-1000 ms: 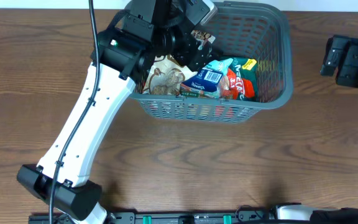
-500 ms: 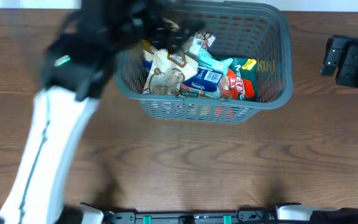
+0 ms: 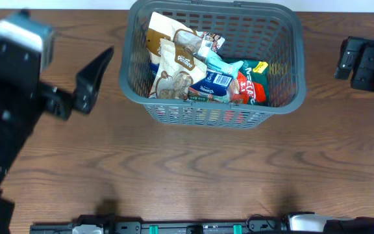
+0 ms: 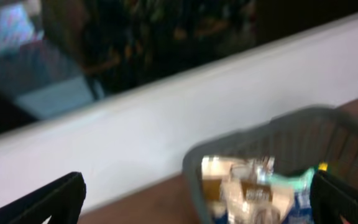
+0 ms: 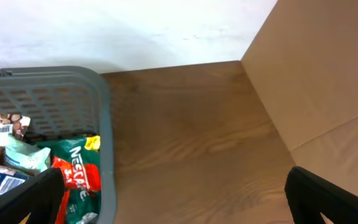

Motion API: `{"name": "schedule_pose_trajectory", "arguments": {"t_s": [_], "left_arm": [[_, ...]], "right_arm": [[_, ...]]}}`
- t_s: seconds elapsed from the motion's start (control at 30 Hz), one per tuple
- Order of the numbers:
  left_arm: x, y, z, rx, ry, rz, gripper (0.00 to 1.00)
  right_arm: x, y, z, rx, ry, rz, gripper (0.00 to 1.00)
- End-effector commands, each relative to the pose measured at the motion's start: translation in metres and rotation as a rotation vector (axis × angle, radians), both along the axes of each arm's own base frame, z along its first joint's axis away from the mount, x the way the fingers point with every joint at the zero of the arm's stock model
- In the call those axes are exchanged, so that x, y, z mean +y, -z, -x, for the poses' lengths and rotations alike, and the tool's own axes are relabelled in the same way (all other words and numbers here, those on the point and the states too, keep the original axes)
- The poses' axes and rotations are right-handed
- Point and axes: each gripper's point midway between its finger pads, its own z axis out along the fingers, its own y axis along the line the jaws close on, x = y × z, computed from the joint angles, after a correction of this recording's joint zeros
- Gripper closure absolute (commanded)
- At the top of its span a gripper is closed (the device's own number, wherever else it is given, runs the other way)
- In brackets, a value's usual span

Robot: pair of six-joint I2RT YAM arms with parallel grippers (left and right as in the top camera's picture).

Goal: Pack container
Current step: 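Open the left gripper and pull it back left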

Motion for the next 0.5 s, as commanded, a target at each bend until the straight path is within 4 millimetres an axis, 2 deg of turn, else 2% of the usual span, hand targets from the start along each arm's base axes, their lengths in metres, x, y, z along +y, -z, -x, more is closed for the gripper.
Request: {"name": "schedule_pose_trajectory", "arguments": {"t_s": [0.0, 0.2, 0.47], "left_arm": [[0.017, 0.028, 0.004, 0.059, -0.075, -0.012, 0.01], [0.026, 0.082, 0.016, 0.113, -0.116, -0.009, 0.01], [0.028, 0.165, 0.008, 0.112, -0.126, 0.010, 0.02]], "right_arm": [[-0.003, -0.001, 0.001, -0.006, 0.024, -0.005, 0.01], [-0.003, -0.001, 0.001, -0.006, 0.024, -0.005, 0.01], [-0.003, -0.001, 0.001, -0.006, 0.024, -0.005, 0.01]]}}
